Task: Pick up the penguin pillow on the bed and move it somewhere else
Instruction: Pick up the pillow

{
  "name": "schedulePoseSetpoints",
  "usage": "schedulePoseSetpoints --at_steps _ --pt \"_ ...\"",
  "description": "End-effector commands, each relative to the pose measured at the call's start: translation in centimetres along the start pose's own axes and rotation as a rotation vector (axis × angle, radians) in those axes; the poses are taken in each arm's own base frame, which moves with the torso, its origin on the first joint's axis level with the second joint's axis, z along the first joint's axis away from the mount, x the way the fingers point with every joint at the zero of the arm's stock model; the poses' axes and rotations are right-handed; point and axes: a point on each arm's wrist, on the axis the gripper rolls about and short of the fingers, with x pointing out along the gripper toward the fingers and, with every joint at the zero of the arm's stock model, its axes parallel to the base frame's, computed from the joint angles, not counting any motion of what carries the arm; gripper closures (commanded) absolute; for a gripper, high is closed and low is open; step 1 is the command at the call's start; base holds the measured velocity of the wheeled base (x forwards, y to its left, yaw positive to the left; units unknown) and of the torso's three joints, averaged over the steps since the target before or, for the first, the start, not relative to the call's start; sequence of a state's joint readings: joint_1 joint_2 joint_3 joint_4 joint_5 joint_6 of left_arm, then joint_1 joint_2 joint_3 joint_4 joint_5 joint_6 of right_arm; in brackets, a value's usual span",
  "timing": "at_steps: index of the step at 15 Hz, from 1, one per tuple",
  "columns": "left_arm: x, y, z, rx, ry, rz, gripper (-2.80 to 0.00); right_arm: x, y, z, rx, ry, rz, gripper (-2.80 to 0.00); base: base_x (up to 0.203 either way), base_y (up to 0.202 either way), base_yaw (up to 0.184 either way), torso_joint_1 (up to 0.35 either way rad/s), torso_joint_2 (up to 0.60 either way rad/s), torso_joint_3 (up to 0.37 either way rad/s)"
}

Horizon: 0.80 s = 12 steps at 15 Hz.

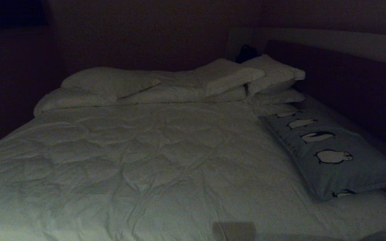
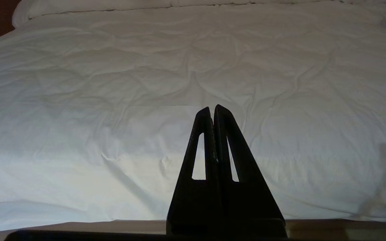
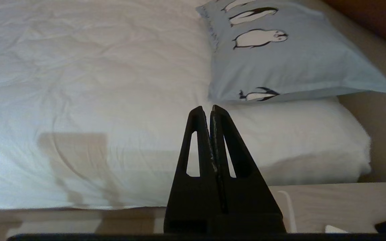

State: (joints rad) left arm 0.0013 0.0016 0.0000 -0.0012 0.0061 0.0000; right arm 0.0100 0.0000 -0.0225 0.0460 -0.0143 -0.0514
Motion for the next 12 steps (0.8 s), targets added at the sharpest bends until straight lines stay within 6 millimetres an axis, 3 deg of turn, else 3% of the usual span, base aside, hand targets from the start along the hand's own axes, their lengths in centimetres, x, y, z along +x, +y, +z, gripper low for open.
schedulePoseSetpoints --at_steps 1,12 --pt "0.00 0.00 0.00 0.000 0.000 0.000 0.00 0.04 0.01 -0.13 0.002 0.006 0.005 0.00 0.000 0.000 0.000 0.000 0.00 0.000" --pt "0.00 0.00 0.00 0.000 0.000 0.000 0.00 0.05 0.00 -0.15 0.053 0.006 -0.002 0.00 0.000 0.000 0.000 0.000 0.00 0.000"
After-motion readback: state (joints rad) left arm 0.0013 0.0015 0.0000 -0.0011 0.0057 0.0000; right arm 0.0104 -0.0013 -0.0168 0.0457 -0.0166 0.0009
